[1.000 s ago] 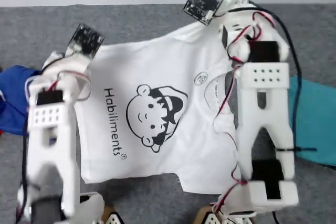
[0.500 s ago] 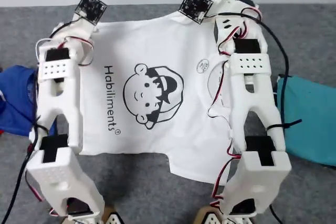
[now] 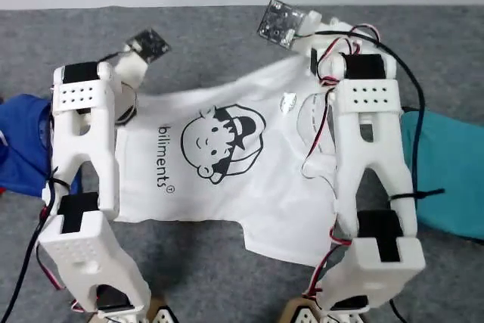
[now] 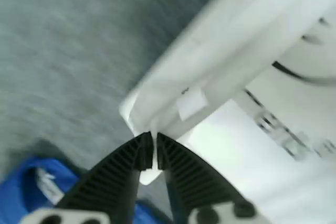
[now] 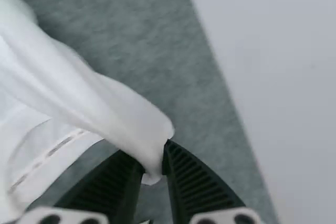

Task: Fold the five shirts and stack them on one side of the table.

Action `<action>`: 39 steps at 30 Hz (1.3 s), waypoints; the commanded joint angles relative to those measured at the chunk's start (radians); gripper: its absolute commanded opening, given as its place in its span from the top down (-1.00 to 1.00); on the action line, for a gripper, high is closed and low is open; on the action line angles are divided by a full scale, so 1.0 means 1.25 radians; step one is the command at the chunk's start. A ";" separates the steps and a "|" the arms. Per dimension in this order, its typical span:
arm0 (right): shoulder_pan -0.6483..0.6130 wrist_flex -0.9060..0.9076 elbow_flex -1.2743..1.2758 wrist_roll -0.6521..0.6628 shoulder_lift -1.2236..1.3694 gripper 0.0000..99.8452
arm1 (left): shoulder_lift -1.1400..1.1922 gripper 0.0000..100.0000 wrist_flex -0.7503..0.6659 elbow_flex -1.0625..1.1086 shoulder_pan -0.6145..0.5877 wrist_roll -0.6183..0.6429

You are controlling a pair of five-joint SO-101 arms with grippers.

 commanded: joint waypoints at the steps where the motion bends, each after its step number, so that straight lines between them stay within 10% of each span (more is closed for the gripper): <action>1: -0.012 0.141 -0.010 0.005 -0.082 0.98 | -0.045 0.99 0.102 -0.028 0.001 -0.065; 15: -0.037 0.606 -0.005 0.004 -0.118 0.98 | -0.052 0.99 0.257 0.075 -0.033 -0.188; 39: -0.139 0.608 0.433 -0.016 -0.280 0.98 | -0.135 0.72 0.168 0.114 -0.017 -0.109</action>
